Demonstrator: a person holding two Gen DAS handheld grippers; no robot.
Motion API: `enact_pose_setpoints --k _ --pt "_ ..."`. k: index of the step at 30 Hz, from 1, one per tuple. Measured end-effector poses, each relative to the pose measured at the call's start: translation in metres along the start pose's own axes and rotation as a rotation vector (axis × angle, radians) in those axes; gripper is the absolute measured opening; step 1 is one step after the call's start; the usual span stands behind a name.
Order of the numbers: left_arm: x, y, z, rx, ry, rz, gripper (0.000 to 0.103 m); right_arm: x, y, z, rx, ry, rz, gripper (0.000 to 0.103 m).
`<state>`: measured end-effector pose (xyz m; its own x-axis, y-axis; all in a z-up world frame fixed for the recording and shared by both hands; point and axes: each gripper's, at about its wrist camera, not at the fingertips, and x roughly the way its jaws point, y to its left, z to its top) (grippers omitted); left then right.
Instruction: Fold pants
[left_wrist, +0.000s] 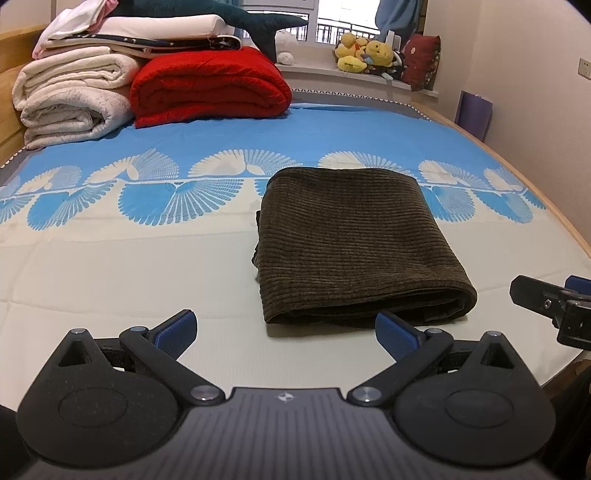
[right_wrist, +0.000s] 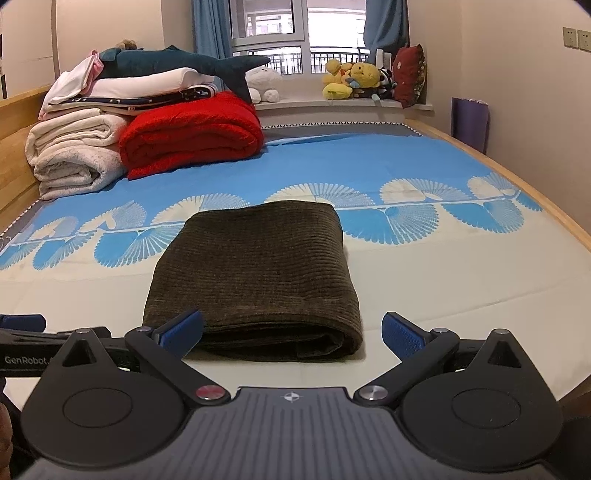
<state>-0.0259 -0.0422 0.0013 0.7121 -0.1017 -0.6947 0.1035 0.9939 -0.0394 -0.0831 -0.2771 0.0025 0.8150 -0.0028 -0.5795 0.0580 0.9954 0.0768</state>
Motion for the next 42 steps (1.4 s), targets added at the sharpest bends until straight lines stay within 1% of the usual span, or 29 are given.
enact_pose_setpoints --k 42 --pt "-0.0019 -0.0033 0.0001 0.014 -0.013 -0.008 0.103 -0.0015 0.0026 -0.0006 -0.008 -0.001 -0.001 0.102"
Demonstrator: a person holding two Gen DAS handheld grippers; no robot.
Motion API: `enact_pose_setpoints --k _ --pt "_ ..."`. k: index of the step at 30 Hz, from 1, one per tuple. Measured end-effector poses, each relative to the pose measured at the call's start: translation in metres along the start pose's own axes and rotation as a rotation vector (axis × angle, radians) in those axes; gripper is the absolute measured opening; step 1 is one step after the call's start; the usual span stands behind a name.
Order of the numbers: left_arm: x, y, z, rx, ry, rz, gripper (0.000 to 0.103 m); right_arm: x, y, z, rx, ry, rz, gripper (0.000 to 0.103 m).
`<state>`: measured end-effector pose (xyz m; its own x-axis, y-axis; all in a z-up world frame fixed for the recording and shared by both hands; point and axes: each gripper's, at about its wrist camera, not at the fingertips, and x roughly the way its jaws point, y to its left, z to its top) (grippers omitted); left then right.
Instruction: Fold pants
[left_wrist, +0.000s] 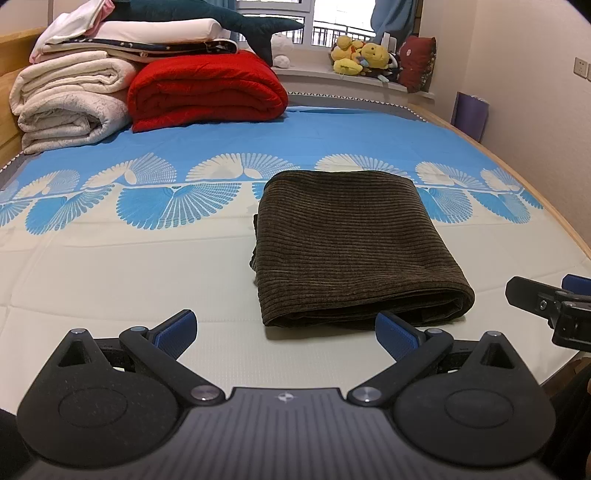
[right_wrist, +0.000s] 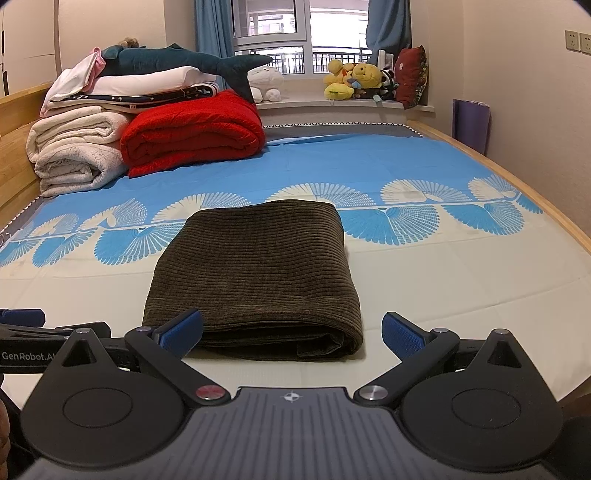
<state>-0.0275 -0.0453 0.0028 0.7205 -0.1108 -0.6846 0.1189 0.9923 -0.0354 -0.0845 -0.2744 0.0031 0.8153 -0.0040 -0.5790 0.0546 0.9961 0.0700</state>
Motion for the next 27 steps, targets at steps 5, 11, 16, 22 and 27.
enact_pose_setpoints --k 5,11,16,22,27 --pt "0.0000 -0.0006 -0.0006 0.000 -0.001 -0.002 0.103 0.0000 0.0000 0.0000 0.000 0.000 0.000 0.102" --pt "0.0001 0.0004 -0.0005 0.003 -0.002 -0.003 0.103 0.0002 -0.0001 0.0001 0.000 0.000 0.000 0.102" --pt "0.0004 0.0012 -0.0015 0.006 -0.004 -0.004 0.103 0.0002 0.0000 0.0001 0.000 -0.001 0.000 0.102" --pt "0.0003 0.0012 -0.0015 0.006 -0.004 -0.005 0.103 0.0002 0.0003 0.0001 0.000 -0.001 0.000 0.102" --pt "0.0002 0.0005 -0.0017 0.008 -0.008 -0.007 0.103 0.0000 0.0004 0.0000 0.001 -0.001 -0.001 0.102"
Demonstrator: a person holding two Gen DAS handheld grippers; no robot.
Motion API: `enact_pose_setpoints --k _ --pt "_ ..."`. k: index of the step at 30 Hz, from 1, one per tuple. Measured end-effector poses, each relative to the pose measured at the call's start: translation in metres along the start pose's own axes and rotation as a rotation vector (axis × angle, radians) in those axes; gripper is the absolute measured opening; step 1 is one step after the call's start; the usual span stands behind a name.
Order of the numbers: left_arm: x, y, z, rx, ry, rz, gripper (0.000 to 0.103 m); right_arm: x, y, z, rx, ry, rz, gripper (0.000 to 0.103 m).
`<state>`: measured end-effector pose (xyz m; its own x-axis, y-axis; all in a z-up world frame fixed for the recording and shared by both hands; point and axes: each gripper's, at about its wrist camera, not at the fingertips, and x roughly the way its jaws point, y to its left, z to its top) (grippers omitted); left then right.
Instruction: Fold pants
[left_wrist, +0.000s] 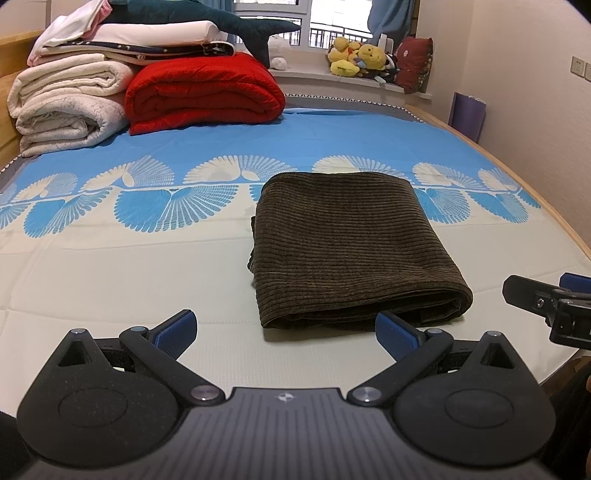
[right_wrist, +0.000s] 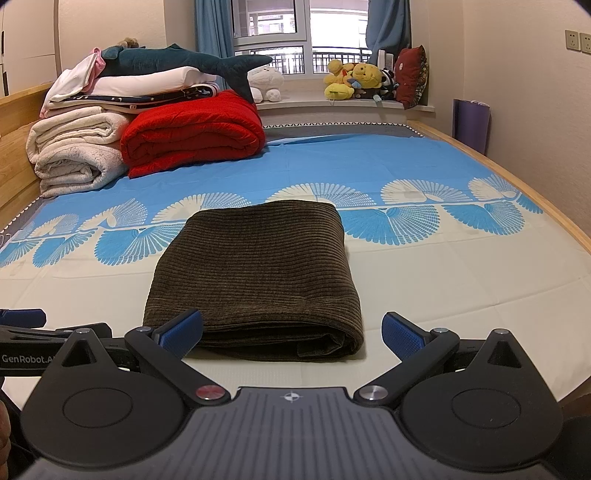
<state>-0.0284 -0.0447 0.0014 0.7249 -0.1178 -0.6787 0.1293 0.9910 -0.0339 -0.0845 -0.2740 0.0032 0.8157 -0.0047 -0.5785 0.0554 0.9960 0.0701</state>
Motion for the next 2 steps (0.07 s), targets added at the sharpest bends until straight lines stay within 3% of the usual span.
enact_pose_setpoints --k 2 --pt "0.0001 0.0000 -0.0002 -0.002 0.000 0.002 0.103 0.0000 -0.0003 0.0001 -0.001 0.000 0.001 0.102"
